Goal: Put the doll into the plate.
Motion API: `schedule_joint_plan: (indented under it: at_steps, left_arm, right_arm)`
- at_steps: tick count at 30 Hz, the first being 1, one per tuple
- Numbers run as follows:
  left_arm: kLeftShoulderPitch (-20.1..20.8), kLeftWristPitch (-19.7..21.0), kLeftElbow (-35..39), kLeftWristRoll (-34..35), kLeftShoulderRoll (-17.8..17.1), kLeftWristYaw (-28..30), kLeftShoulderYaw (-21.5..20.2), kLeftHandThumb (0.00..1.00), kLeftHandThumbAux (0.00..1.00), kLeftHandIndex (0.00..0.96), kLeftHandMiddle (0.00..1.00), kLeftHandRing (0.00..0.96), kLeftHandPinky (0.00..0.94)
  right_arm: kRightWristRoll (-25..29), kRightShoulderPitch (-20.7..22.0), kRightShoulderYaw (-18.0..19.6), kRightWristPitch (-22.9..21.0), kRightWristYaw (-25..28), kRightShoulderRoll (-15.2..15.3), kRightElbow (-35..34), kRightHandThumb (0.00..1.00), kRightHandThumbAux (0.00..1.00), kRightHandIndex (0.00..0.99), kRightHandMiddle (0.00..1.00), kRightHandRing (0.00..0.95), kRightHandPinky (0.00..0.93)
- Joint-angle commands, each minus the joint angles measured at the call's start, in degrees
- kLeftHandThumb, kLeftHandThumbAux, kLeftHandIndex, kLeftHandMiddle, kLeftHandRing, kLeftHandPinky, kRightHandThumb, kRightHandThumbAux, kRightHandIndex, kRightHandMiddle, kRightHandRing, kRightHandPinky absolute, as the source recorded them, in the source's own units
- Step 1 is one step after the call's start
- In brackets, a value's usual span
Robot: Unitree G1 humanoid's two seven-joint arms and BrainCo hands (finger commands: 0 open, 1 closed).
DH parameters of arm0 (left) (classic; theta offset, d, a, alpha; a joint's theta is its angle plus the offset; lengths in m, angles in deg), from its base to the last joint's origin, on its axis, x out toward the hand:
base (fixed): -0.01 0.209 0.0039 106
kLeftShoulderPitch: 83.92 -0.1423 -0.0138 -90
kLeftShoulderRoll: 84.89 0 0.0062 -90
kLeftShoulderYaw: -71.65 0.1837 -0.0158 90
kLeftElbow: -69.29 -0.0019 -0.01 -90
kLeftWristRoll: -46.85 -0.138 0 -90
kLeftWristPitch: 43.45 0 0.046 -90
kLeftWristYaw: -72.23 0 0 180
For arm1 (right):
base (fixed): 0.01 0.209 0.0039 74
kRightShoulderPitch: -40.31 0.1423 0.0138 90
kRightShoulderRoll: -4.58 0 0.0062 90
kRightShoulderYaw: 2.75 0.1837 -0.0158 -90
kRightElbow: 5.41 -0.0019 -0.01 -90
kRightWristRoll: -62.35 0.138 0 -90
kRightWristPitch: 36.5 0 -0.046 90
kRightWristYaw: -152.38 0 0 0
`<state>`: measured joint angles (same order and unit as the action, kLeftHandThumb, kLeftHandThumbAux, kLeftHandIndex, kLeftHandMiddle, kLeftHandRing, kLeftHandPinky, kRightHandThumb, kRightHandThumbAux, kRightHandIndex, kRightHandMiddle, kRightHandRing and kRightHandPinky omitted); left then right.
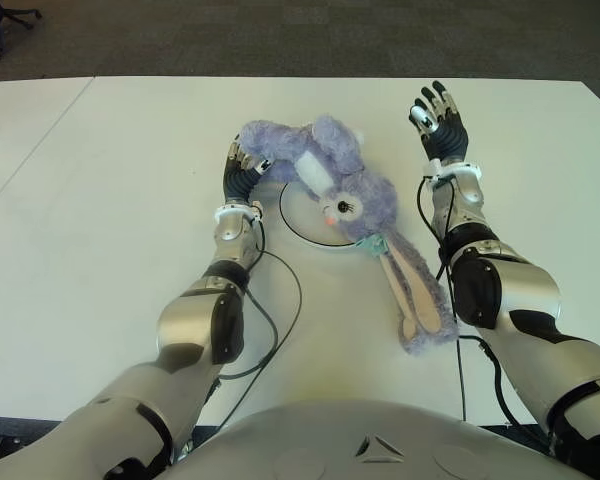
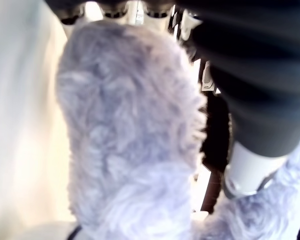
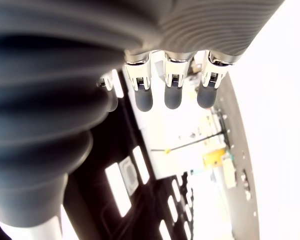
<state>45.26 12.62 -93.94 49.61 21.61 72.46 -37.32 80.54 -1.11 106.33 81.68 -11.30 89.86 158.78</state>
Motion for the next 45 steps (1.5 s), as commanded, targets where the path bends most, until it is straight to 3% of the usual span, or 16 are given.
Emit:
schedule_joint_plan:
  at_steps: [1,11,19,26,35,39,45]
  left_arm:
    - [-7.46,15.67,-5.17,-0.89,-0.83,-0.94,0.77,0.000,0.741,0.084,0.194,0.221,0.230]
    - [-7.88,15.46,-5.21,-0.85,-1.56,-0.11,0.72,0.000,0.746,0.084,0.194,0.227,0.255]
    - [-7.94,15.35,-5.17,-0.70,-1.94,0.10,0.64,0.000,0.749,0.088,0.198,0.233,0.261]
    - [-8.10,15.27,-5.14,-0.98,-2.53,0.17,0.92,0.000,0.747,0.091,0.204,0.239,0.266]
    - [-8.28,15.11,-5.08,-1.10,-3.02,0.58,0.86,0.005,0.756,0.094,0.212,0.250,0.279]
    - [-8.33,14.95,-5.05,-0.93,-3.28,1.01,0.67,0.022,0.766,0.092,0.208,0.248,0.280]
    - [-8.49,14.23,-4.97,-1.50,-3.63,0.67,1.22,0.066,0.778,0.095,0.196,0.240,0.284]
  right_arm:
    - [-1.25,-6.40,1.47,1.44,-4.49,-3.13,1.79,0.000,0.766,0.050,0.047,0.024,0.019]
    - [-2.82,-10.82,1.10,1.66,-7.73,-4.35,2.10,0.000,0.742,0.072,0.068,0.047,0.057]
    - [-4.72,-15.03,0.62,4.09,-8.75,-4.15,2.06,0.000,0.733,0.075,0.076,0.061,0.077]
    - [-6.23,-18.96,0.09,6.60,-9.39,-5.85,2.34,0.000,0.735,0.089,0.095,0.085,0.108]
    - [-9.66,-20.99,-1.52,7.07,-12.33,-6.43,2.51,0.000,0.688,0.111,0.101,0.094,0.116]
    - [-12.95,-21.70,-3.97,4.45,-15.73,-6.36,2.89,0.000,0.666,0.113,0.088,0.083,0.100]
    - [-18.72,-22.63,-8.46,4.26,-22.89,-8.21,3.00,0.000,0.694,0.106,0.076,0.071,0.096]
